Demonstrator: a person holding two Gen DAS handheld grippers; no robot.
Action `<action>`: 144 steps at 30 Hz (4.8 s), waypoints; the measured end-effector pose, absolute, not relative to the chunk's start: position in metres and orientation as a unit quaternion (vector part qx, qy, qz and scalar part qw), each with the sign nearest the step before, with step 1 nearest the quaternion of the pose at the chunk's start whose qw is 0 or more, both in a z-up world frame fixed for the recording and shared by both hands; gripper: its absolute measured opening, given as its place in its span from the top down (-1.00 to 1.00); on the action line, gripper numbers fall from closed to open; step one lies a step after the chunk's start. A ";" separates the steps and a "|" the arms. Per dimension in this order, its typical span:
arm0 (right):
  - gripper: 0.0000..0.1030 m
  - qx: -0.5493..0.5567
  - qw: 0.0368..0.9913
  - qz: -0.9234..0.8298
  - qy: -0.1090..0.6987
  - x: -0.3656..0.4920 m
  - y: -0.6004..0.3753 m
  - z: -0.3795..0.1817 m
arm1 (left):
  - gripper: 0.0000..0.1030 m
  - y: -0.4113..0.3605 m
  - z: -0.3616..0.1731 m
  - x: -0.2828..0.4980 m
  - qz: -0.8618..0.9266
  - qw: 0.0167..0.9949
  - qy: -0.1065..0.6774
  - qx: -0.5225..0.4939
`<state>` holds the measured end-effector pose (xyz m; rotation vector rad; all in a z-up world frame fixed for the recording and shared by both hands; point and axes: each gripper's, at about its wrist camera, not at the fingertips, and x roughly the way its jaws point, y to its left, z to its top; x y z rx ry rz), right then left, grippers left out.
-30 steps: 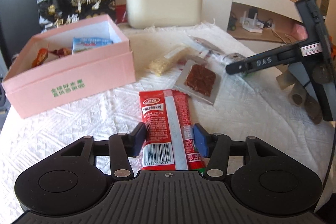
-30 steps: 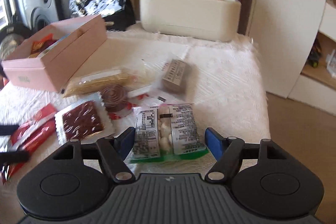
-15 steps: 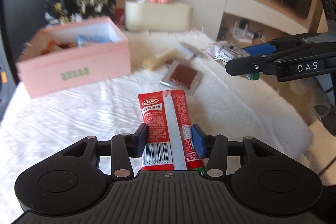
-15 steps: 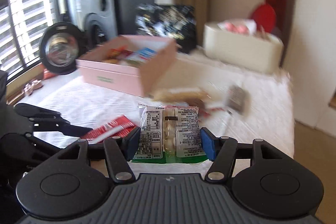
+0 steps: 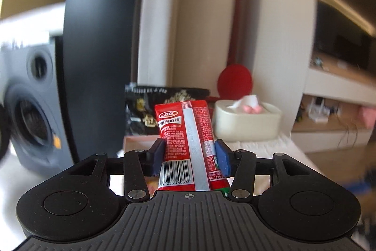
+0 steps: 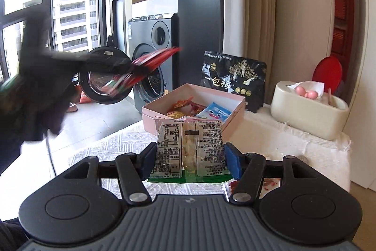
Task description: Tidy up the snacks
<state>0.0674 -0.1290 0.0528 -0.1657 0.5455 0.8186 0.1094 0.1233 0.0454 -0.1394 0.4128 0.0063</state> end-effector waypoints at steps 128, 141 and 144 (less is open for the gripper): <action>-0.53 -0.022 0.904 0.208 0.372 0.120 -0.200 -0.071 | 0.30 -0.006 -0.082 0.148 -0.152 0.877 0.449 0.073; -0.98 -0.067 0.884 0.239 0.397 0.124 -0.187 -0.073 | 0.24 -0.007 -0.087 0.151 -0.129 0.898 0.417 0.052; -1.00 -0.058 0.874 0.249 0.412 0.128 -0.189 -0.071 | 0.22 -0.005 -0.091 0.151 -0.138 0.902 0.406 0.041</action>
